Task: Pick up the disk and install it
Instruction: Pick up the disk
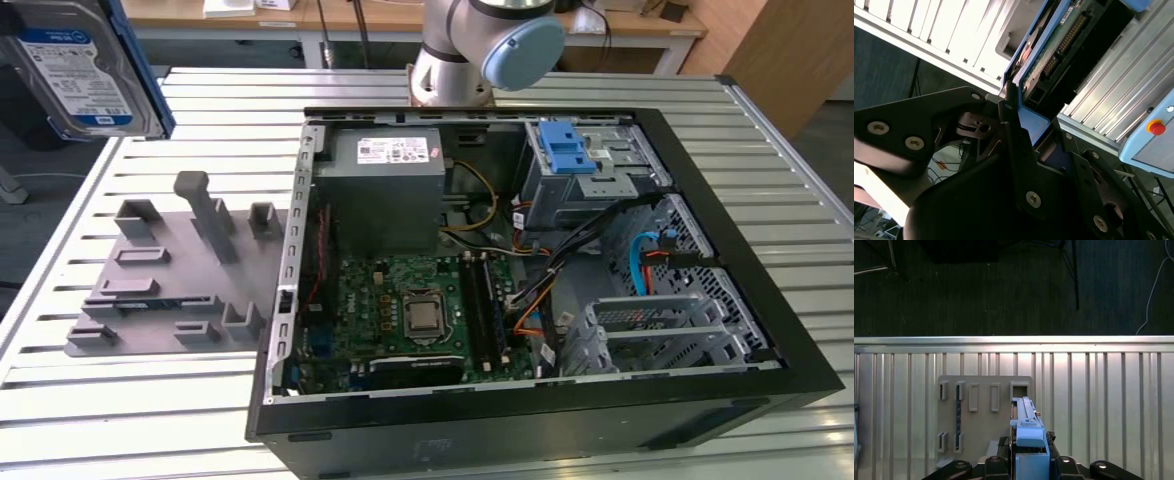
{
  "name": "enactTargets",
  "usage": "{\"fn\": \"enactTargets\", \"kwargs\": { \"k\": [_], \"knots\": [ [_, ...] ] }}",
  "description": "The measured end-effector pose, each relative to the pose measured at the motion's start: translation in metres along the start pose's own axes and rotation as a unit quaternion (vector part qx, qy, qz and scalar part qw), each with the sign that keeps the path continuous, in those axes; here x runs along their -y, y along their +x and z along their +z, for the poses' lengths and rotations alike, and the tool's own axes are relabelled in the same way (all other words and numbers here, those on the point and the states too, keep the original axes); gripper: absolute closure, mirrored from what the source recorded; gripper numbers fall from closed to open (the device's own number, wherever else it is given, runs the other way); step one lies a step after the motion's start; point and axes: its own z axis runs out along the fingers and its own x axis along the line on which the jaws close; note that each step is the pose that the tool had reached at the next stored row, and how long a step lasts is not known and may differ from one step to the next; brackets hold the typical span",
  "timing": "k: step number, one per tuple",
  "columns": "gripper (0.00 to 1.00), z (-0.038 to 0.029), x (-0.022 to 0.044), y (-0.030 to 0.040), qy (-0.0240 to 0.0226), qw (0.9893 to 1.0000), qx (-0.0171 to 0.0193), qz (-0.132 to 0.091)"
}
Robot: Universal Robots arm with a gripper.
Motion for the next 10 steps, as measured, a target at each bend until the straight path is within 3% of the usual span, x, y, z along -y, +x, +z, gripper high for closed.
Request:
{"fn": "enactTargets", "kwargs": {
  "k": [6,10],
  "knots": [
    [0.64,-0.0194,-0.0003,0.0002,0.0,1.0,0.0,0.0],
    [0.64,-0.0226,-0.0003,0.0002,0.0,1.0,0.0,0.0]
  ]
}}
